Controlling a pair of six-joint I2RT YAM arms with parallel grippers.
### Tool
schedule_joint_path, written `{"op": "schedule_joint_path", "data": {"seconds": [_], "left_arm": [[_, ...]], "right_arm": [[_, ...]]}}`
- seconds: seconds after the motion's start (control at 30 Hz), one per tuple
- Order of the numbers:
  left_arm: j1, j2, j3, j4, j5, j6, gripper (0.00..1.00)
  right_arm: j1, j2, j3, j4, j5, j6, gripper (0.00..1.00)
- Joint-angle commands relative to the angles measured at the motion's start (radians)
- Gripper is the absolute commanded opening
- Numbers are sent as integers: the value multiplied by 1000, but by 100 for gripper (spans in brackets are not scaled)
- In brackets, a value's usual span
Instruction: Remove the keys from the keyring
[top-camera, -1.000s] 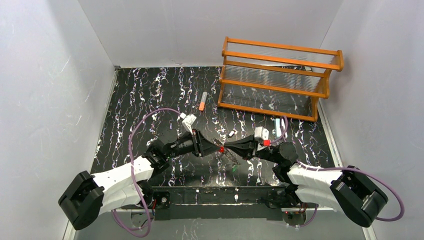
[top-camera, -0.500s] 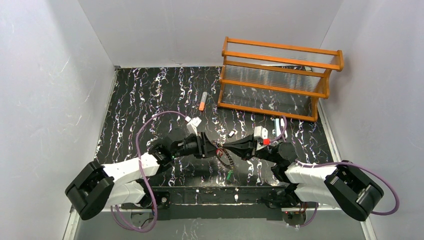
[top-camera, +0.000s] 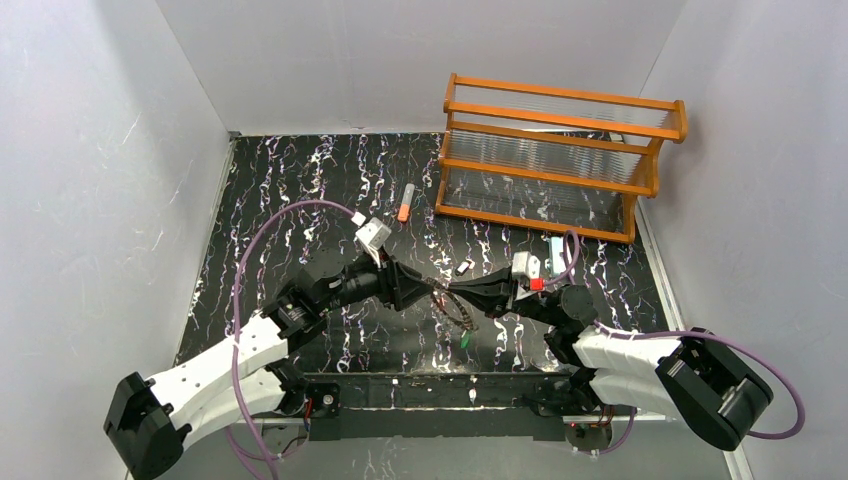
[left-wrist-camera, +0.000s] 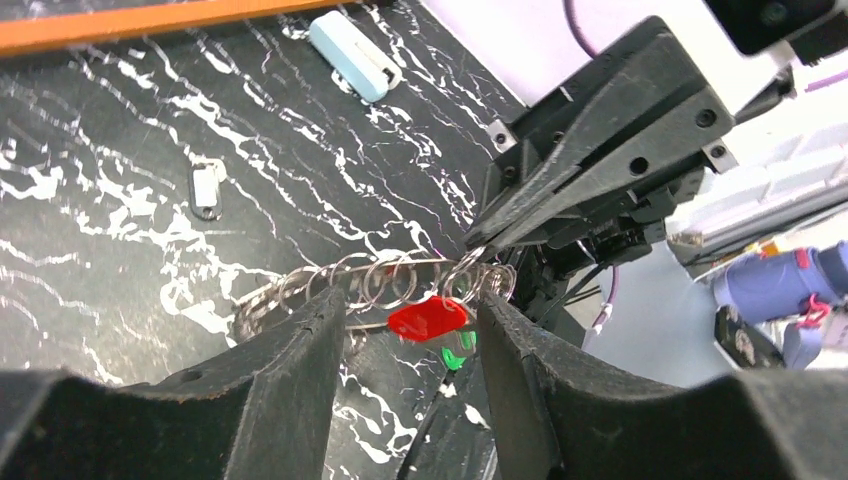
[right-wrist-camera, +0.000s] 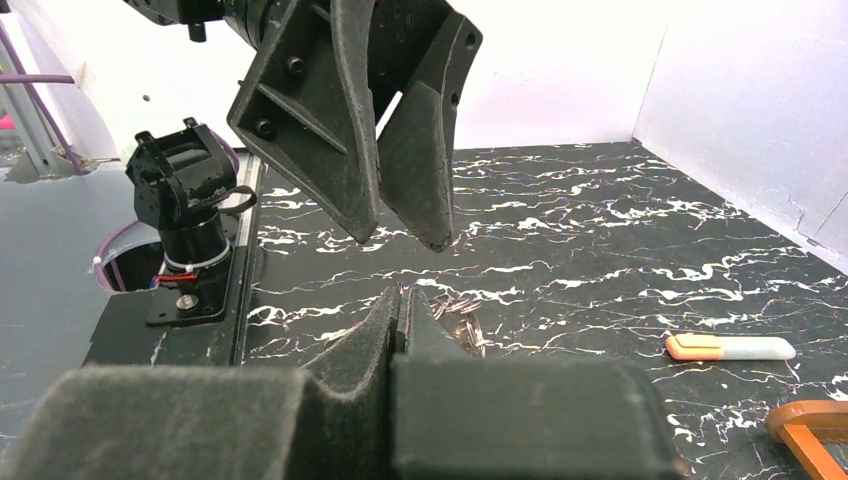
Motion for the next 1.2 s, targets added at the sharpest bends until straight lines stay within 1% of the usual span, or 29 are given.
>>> {"op": "schedule_joint_path", "data": {"seconds": [0.0,0.13,0.37,0.5,0.7,0.9,1.07,1.17], "left_arm": [[4,16,-14,155,110,148,48],[4,65,-3,229,191,226,46],[4,124,23,240,316,297,39],[4,125,25,219,325,351,38],[4,165,46,209,363,404,33],[4,192,58,207,401,454,32],[4,206,70,204,432,464,24],[4,216,78,203,438,460,15]], "right_arm": [[-3,-22,13,51,-6,-12,1],[-2,-27,16,46,-17,-9,1],[-3,-24,17,49,-27,-5,1],[-3,-22,21,50,-35,-3,1],[-3,-14,27,51,-56,-1,1],[-2,-12,33,52,-73,4,1],[-3,-9,34,54,-78,4,1],[-3,-4,41,49,-94,5,1]]}}
